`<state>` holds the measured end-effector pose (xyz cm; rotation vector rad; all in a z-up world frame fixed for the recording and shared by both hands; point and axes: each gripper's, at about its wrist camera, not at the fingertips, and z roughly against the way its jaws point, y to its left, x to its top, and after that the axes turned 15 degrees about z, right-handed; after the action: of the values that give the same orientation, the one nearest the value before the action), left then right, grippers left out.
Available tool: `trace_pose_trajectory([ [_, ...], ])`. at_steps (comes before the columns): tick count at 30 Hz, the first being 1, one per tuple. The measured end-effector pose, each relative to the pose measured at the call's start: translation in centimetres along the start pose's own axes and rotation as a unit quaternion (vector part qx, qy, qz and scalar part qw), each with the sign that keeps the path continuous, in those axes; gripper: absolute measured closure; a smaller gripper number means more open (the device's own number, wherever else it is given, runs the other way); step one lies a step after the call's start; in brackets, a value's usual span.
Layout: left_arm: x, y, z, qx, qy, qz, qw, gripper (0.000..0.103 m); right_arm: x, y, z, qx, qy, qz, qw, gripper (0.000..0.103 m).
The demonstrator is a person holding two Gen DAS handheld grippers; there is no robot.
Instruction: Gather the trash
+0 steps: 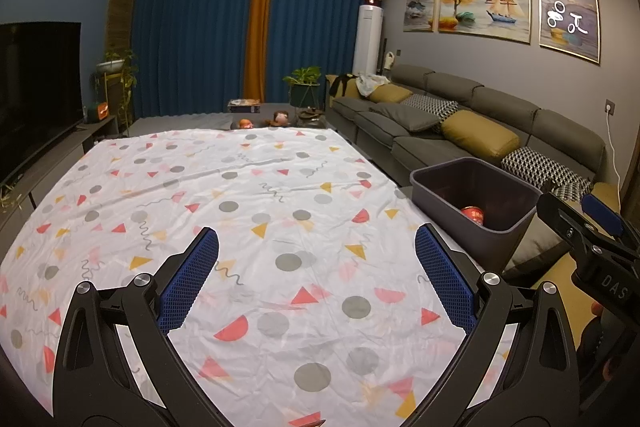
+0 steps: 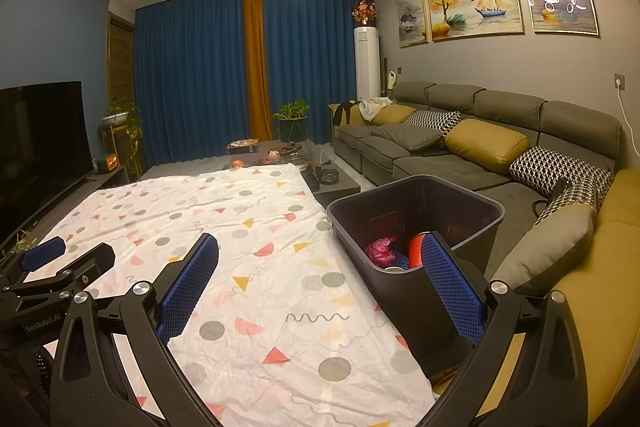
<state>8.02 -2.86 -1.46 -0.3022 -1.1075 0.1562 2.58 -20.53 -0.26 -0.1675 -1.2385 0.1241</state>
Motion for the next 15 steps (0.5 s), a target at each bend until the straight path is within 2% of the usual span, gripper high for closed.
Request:
trace_pose_trajectory([
  [15,0.04,-0.32,0.52,0.003,-0.012,-0.009,0.9999,0.007,0.02,-0.32,0.09,0.000,0.001,-0.007,1.000,0.006],
])
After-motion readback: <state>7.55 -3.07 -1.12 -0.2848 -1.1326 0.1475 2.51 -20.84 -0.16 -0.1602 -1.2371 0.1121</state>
